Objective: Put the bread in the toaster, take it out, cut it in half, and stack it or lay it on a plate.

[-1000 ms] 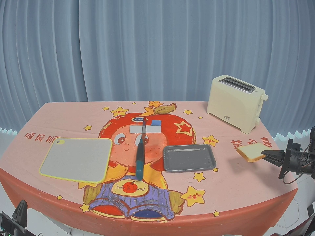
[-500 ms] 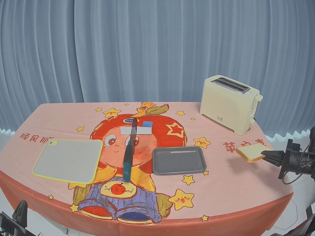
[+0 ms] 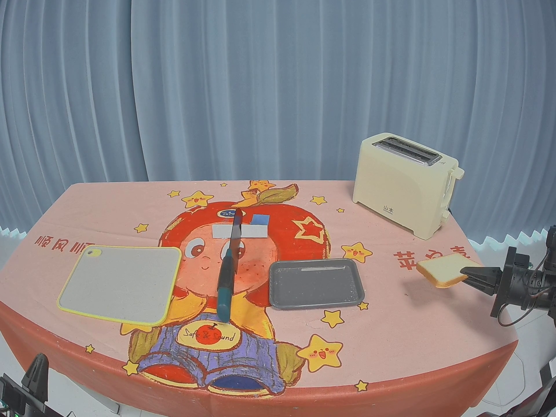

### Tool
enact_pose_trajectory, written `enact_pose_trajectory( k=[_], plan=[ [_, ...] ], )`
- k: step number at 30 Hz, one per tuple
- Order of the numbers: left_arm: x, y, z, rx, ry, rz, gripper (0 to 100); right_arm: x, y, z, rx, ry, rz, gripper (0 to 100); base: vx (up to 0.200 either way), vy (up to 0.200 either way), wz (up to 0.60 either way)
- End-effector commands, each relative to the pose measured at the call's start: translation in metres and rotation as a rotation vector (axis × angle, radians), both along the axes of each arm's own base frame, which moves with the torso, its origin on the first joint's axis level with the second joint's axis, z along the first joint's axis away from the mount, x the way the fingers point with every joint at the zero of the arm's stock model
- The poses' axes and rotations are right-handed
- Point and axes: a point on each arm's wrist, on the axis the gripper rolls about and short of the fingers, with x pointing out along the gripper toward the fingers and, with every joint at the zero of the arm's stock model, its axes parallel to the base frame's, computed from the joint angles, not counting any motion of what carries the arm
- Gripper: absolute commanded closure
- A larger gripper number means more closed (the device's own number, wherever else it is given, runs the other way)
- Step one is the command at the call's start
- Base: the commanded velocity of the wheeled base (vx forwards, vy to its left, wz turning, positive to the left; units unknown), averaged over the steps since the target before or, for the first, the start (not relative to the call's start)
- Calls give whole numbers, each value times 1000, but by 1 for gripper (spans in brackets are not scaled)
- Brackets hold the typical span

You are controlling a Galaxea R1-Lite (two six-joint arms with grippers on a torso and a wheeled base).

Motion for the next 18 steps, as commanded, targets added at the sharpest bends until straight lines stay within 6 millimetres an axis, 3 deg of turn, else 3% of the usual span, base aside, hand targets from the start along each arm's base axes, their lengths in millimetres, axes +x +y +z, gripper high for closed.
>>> enact_pose_trajectory(
  k=[1, 18],
  plan=[
    [1, 0, -5, -1, 18, 1, 100, -3, 1, -3, 1, -3, 4, 100, 0, 0, 0],
    [1, 0, -5, -1, 18, 1, 100, -6, 3, -6, -4, -22, 9, 100, 0, 0, 0]
  ],
)
